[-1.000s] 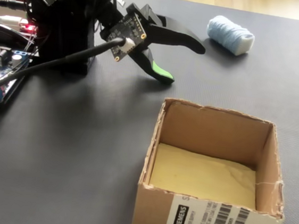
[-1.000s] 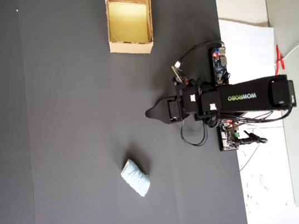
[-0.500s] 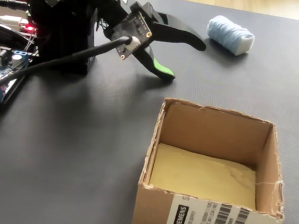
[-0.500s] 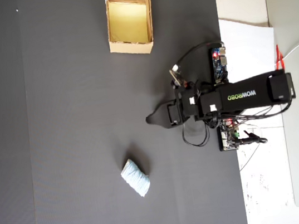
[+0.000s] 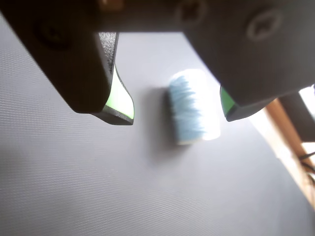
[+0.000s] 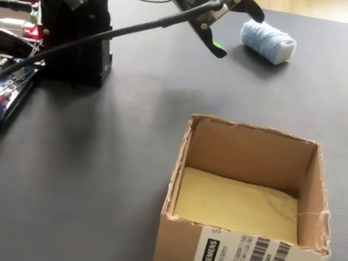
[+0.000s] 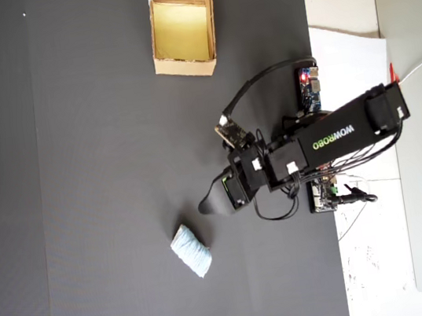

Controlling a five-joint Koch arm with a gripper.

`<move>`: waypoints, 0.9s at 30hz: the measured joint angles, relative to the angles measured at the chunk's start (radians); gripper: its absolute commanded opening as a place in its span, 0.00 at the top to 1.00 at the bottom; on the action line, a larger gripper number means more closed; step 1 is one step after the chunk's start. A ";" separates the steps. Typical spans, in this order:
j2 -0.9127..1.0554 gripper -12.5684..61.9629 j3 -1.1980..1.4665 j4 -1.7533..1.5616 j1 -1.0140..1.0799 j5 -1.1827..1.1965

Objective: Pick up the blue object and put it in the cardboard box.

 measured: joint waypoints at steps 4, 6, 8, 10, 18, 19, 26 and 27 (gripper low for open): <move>-0.094 0.38 -0.124 0.066 -0.037 0.000; -0.133 0.38 -0.175 0.097 -0.051 -0.002; -0.189 0.38 -0.267 0.152 -0.067 0.000; -0.273 0.38 -0.356 0.264 -0.135 0.000; -0.405 0.38 -0.482 0.313 -0.222 0.000; -0.420 0.38 -0.488 0.313 -0.230 0.000; -0.549 0.38 -0.514 0.313 -0.262 0.000; -0.554 0.38 -0.515 0.313 -0.264 0.000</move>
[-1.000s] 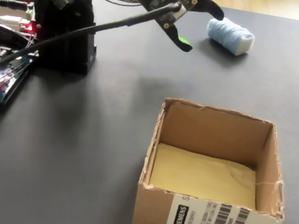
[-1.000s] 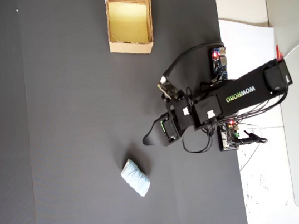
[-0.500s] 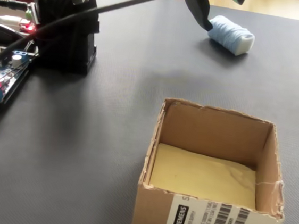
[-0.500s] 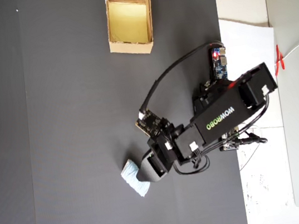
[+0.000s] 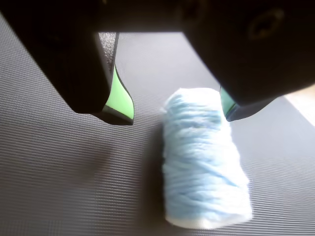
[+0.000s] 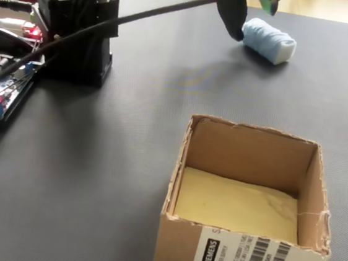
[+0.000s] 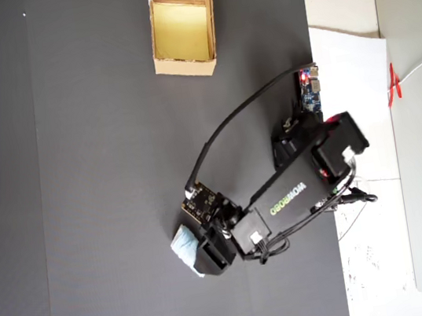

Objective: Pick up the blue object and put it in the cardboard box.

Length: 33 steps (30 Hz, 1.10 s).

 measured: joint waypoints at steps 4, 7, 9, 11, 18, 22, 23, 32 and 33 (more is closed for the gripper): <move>-0.051 0.38 -0.005 -0.014 -0.003 0.000; -0.086 0.38 -0.038 -0.029 -0.003 0.000; -0.138 0.38 -0.064 -0.069 -0.003 -0.002; -0.147 0.38 -0.071 -0.067 -0.003 -0.002; -0.244 0.47 -0.178 -0.067 -0.005 0.000; -0.256 0.68 -0.187 -0.069 -0.005 -0.031; -0.258 0.73 -0.192 -0.075 -0.005 -0.054; -0.241 0.79 -0.186 -0.143 0.008 -0.155; -0.238 0.79 -0.181 -0.144 0.008 -0.153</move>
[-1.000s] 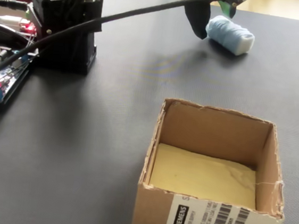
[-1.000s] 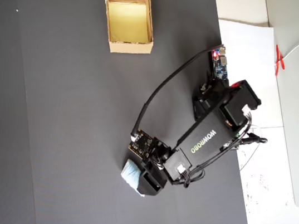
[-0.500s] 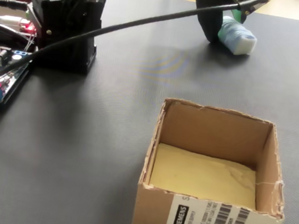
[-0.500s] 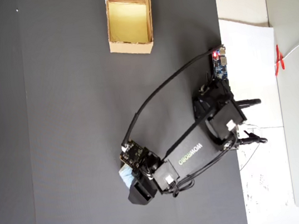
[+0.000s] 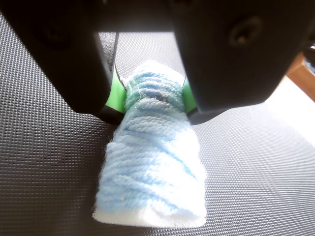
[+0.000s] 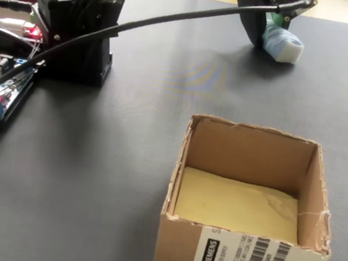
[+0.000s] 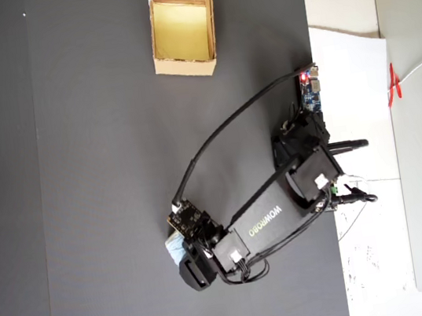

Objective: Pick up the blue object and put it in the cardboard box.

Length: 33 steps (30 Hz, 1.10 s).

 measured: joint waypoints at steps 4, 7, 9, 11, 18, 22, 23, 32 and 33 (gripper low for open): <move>0.069 0.79 0.071 -0.038 0.037 -0.005; 0.167 0.79 0.147 -0.104 0.106 -0.011; 0.256 0.79 0.259 -0.207 0.179 -0.012; 0.295 0.79 0.307 -0.250 0.206 -0.015; 0.551 0.79 0.551 -0.480 0.365 -0.064; 0.661 0.79 0.640 -0.546 0.469 -0.064; 0.667 0.79 0.643 -0.552 0.479 -0.064; 0.808 0.79 0.657 -0.614 0.811 -0.110; 0.808 0.79 0.657 -0.617 0.861 -0.130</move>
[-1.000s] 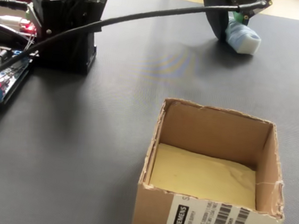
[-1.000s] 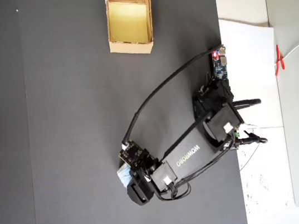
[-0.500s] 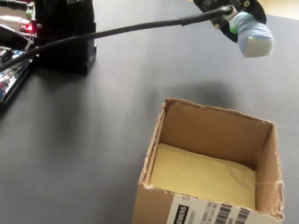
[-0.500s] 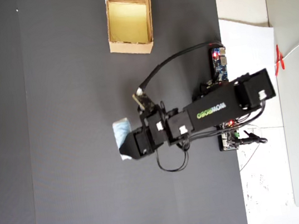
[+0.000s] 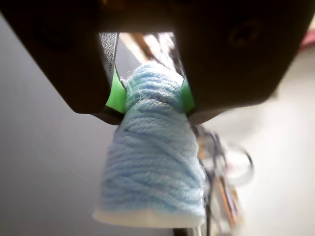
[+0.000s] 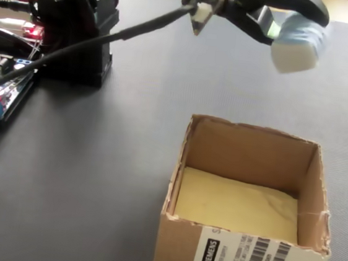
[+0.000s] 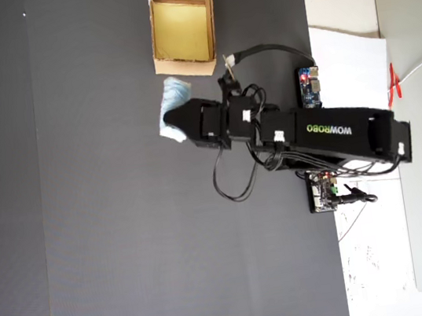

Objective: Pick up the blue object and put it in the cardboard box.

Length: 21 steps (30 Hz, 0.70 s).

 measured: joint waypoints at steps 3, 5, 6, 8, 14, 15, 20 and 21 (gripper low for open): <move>-0.005 0.79 -0.002 -0.026 0.164 -0.055; -0.023 0.79 -0.043 -0.026 0.272 -0.083; -0.041 0.79 -0.041 -0.026 0.324 -0.084; -0.100 0.79 -0.043 -0.026 0.411 -0.106; -0.239 0.66 -0.137 -0.026 0.514 -0.107; -0.252 0.64 -0.166 -0.028 0.523 -0.107; -0.252 0.47 -0.175 -0.012 0.531 -0.101; -0.252 0.45 -0.175 0.009 0.532 -0.097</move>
